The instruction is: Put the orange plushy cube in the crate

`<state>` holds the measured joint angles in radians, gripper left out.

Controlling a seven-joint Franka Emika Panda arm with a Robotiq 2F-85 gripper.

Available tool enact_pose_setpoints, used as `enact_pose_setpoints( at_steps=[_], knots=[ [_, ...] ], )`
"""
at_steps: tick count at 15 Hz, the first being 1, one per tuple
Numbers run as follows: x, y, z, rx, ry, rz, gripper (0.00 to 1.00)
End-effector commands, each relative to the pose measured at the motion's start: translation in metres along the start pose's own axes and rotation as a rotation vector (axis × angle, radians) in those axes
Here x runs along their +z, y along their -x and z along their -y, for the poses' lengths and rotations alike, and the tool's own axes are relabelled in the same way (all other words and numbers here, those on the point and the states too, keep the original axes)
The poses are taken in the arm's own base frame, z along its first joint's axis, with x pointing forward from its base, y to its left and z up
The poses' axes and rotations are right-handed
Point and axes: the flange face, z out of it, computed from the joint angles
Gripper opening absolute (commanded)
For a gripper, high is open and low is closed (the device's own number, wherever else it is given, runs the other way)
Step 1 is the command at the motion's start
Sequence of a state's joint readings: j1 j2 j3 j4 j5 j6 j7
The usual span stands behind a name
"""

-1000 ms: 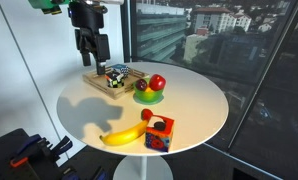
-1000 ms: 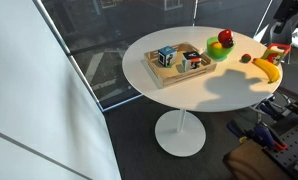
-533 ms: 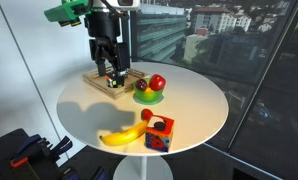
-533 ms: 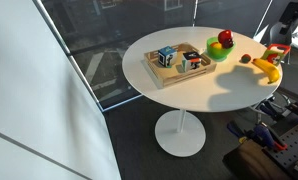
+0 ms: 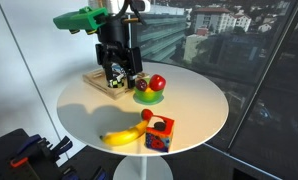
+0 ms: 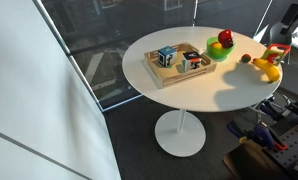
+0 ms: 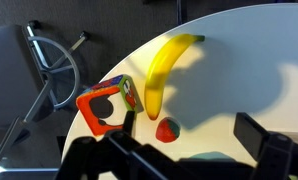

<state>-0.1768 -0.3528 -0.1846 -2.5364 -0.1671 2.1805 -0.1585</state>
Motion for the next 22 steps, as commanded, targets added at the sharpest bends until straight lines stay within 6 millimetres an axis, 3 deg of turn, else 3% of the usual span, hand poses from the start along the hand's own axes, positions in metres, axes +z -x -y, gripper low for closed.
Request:
enact_pose_setpoints(
  at_steps=[1, 8, 22],
  knots=[
    [0.0, 0.0, 0.0, -0.001, 0.0, 0.001, 1.0],
    [0.008, -0.009, -0.012, 0.009, -0.007, 0.015, 1.0],
    [0.048, -0.058, -0.074, -0.002, 0.038, -0.005, 1.0]
  ],
)
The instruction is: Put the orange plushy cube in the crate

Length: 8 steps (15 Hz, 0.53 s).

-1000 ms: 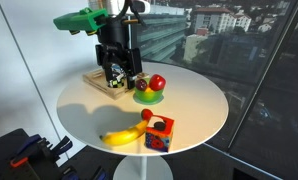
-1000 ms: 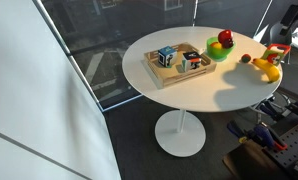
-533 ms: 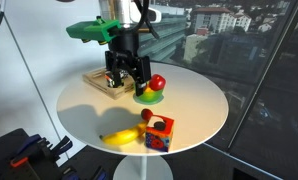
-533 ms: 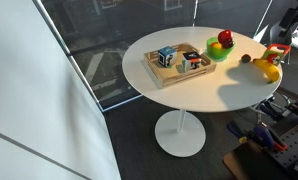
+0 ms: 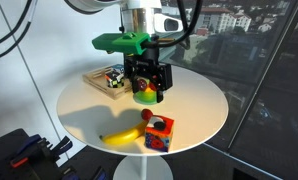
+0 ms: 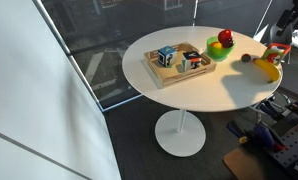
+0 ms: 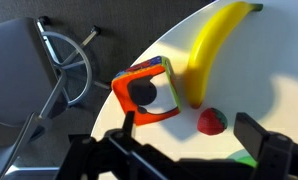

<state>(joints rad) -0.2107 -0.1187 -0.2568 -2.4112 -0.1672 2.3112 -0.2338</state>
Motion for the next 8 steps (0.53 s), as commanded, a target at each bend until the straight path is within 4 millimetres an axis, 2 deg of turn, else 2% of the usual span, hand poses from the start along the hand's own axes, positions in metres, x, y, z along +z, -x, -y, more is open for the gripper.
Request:
enact_pose_setpoints(
  at_steps=[1, 8],
  knots=[
    [0.014, -0.02, -0.019, -0.035, 0.019, 0.007, 1.0],
    [0.053, -0.031, -0.029, -0.099, 0.028, 0.019, 1.0]
  ],
)
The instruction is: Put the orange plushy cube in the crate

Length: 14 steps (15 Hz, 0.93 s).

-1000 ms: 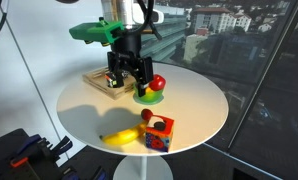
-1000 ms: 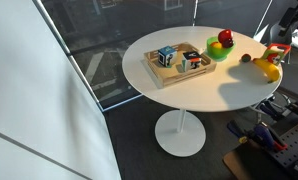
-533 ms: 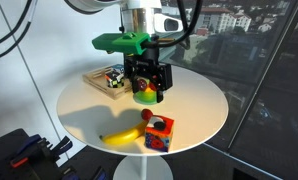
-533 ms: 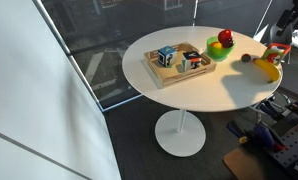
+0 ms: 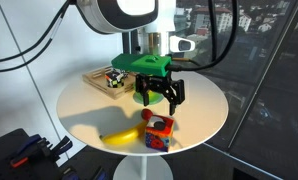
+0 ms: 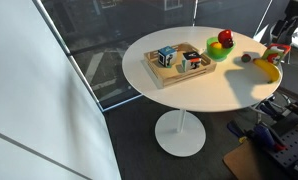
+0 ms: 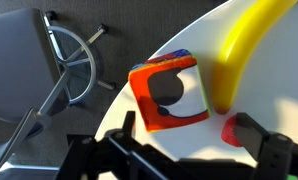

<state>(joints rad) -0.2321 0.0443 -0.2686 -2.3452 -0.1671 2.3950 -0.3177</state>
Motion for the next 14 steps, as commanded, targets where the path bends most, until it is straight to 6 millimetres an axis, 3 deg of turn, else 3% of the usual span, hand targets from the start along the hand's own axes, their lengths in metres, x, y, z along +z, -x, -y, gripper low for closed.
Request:
enact_pose_setpoints(
  at_steps=[1, 14],
  knots=[
    [0.013, -0.007, -0.01, -0.051, 0.004, 0.0, 1.0],
    [0.05, -0.004, -0.019, -0.215, -0.009, -0.017, 1.0]
  ],
)
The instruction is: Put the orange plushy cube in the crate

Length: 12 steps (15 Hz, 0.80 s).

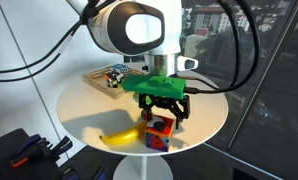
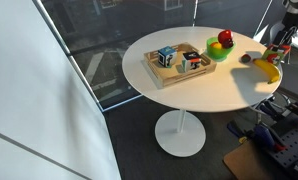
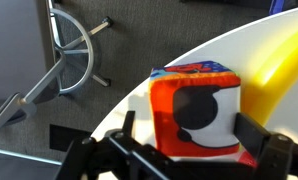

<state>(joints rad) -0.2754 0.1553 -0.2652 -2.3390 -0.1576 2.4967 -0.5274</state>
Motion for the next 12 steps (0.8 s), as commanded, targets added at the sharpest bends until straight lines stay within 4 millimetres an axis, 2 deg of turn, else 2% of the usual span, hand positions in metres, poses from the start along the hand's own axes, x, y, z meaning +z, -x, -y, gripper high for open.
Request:
enact_pose_setpoints(
  at_steps=[1, 7, 8, 10, 11, 12],
  knots=[
    [0.006, -0.003, -0.003, -0.046, -0.021, -0.035, 1.0],
    [0.015, -0.002, 0.002, -0.06, -0.097, -0.057, 1.0],
    [0.018, -0.002, 0.002, -0.051, -0.112, -0.05, 0.78],
    [0.021, -0.001, 0.002, -0.025, -0.115, -0.035, 0.66],
    [0.019, 0.0, 0.001, -0.015, -0.109, -0.031, 0.57],
    [0.016, 0.0, 0.0, 0.0, -0.1, -0.029, 0.53]
  ],
)
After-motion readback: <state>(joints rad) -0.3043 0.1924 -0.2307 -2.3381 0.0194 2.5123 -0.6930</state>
